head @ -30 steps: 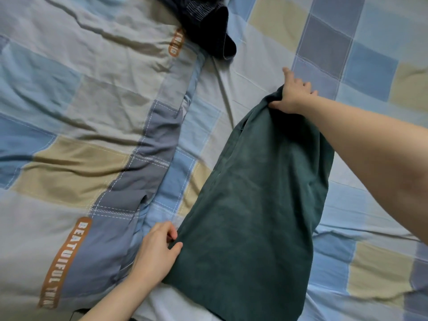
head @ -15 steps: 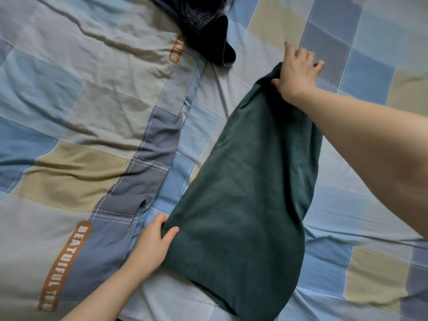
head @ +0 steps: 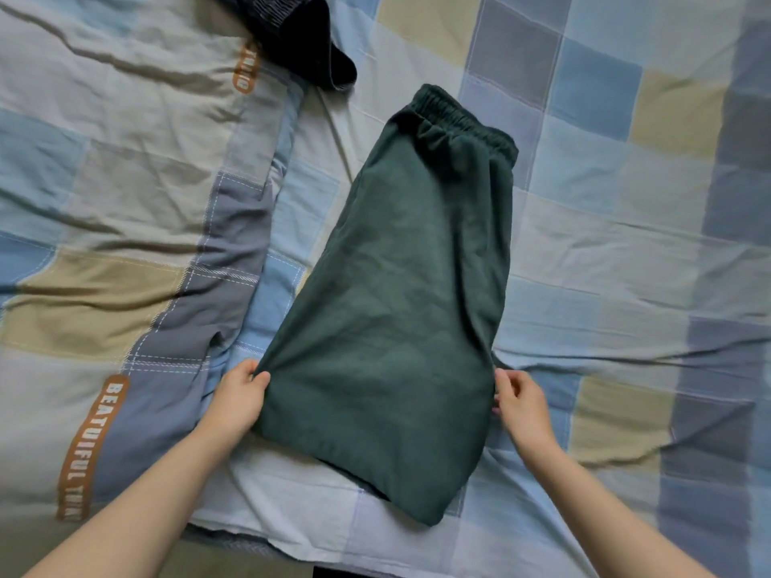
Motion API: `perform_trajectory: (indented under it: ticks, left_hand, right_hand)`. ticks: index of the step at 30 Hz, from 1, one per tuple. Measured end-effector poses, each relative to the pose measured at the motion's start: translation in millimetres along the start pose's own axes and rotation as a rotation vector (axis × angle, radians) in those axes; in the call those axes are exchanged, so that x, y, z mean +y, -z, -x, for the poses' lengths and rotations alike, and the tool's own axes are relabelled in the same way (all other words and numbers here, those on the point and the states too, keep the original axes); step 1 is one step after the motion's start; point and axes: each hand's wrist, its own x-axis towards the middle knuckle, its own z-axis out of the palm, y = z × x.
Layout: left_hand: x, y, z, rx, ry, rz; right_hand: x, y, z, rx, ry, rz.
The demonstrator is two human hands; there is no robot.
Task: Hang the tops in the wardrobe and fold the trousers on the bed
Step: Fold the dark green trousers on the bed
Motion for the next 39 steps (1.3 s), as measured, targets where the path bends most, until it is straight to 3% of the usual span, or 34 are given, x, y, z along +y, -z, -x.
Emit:
perform_trajectory:
  ticks: [3, 7, 9, 12, 16, 19, 21, 22, 24, 26, 28, 30, 32, 34, 37, 39]
  left_hand:
    - [3.6, -2.9, 8.2, 0.009, 0.003, 0.041]
    - [1.6, -7.7, 22.6, -0.061, -0.062, 0.086]
    - [3.4, -9.2, 26.7, -0.075, -0.049, 0.099]
    - [6.8, -15.7, 40.4, -0.162, 0.024, 0.193]
    - [9.1, -27.8, 71.6, -0.462, 0.173, 0.361]
    - [5.8, -39.3, 98.8, -0.714, 0.205, 0.459]
    - [-2.1, -49.6, 107.3, -0.778, 0.194, 0.465]
    - [-8.5, -54.5, 107.4, -0.729, 0.181, 0.444]
    - [-24.4, -64.7, 103.7, -0.461, 0.172, 0.28]
    - [-41.6, -71.4, 95.7, -0.18, 0.115, -0.121]
    - [-54.3, -74.2, 91.6, -0.132, 0.062, -0.45]
    - [-53.6, -78.2, 94.5, -0.155, 0.071, -0.611]
    - [-47.7, -80.8, 93.0, -0.167, 0.06, -0.601]
    - [-39.0, -87.4, 92.3, -0.154, 0.055, -0.422]
    - [-24.2, -97.8, 89.7, -0.056, 0.055, -0.244]
    - [-16.9, -100.4, 87.2, -0.034, 0.065, -0.204]
  right_hand:
    - [19.3, -7.9, 23.5, -0.152, -0.05, -0.087]
    - [12.3, -10.5, 32.6, -0.465, -0.289, -0.456]
    - [8.8, -6.9, 33.1, -0.556, -0.297, -0.51]
    - [11.1, 13.2, 33.5, -0.477, -0.253, -0.564]
    - [16.1, 69.7, 24.8, -0.354, -0.198, -0.477]
    - [17.0, 125.0, 15.5, -0.192, -0.002, -0.347]
    - [26.7, 150.8, 8.7, -0.094, 0.037, -0.338]
    - [34.8, 156.6, 5.8, -0.064, 0.029, -0.302]
    - [60.6, 160.4, 2.4, -0.092, 0.011, -0.079]
    - [92.3, 158.2, 4.7, -0.218, -0.029, 0.278]
    - [112.4, 153.0, 8.3, -0.273, 0.007, 0.518]
    - [118.0, 144.8, 6.4, -0.24, 0.053, 0.499]
    - [109.4, 132.6, -2.6, -0.175, 0.093, 0.37]
    - [97.1, 120.2, -18.1, -0.137, 0.047, 0.189]
    - [74.3, 106.7, -37.9, -0.217, -0.059, 0.012]
    - [66.9, 100.0, -47.8, -0.303, -0.091, 0.038]
